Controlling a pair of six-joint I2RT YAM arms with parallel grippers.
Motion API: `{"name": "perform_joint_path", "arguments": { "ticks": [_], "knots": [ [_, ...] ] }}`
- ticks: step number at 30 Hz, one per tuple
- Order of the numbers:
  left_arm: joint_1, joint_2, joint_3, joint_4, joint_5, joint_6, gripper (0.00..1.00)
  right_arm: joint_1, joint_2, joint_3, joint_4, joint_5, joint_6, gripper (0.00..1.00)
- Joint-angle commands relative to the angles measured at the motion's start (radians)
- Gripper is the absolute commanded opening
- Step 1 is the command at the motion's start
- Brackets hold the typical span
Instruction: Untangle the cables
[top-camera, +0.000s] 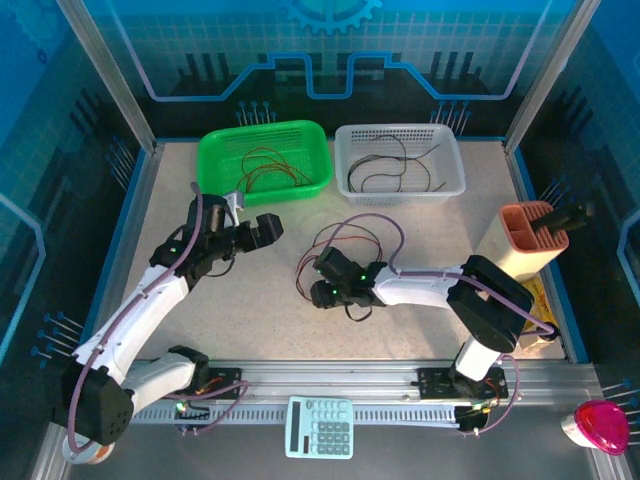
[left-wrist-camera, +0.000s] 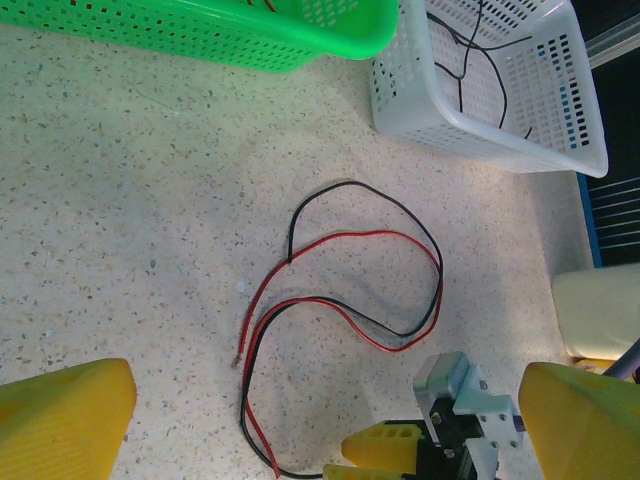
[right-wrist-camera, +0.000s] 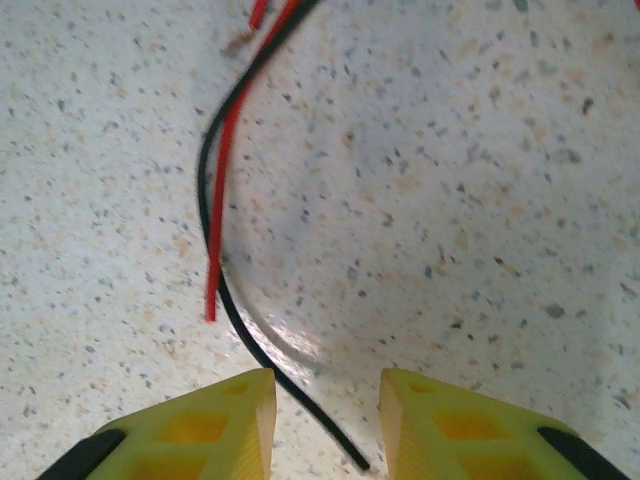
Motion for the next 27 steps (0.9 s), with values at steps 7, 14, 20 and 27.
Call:
{"name": "perform_joint_path", "arguments": {
  "ticks": [7, 14, 20, 27],
  "knots": [
    [-0.009, -0.006, -0.016, 0.018, 0.018, -0.018, 0.99, 0.007, 0.004, 0.016, 0.002, 0.003, -0.001, 0.09],
    [-0.012, -0.015, -0.017, 0.015, 0.016, -0.017, 0.99, 0.01, -0.024, 0.001, 0.007, -0.009, -0.007, 0.0],
    [-0.015, -0.018, -0.015, 0.012, 0.016, -0.013, 0.99, 0.019, -0.09, -0.005, -0.008, -0.006, -0.005, 0.0],
    [-0.016, -0.013, -0.021, 0.019, 0.032, -0.002, 0.99, 0.014, -0.217, 0.061, -0.095, 0.036, -0.058, 0.0]
  ]
}}
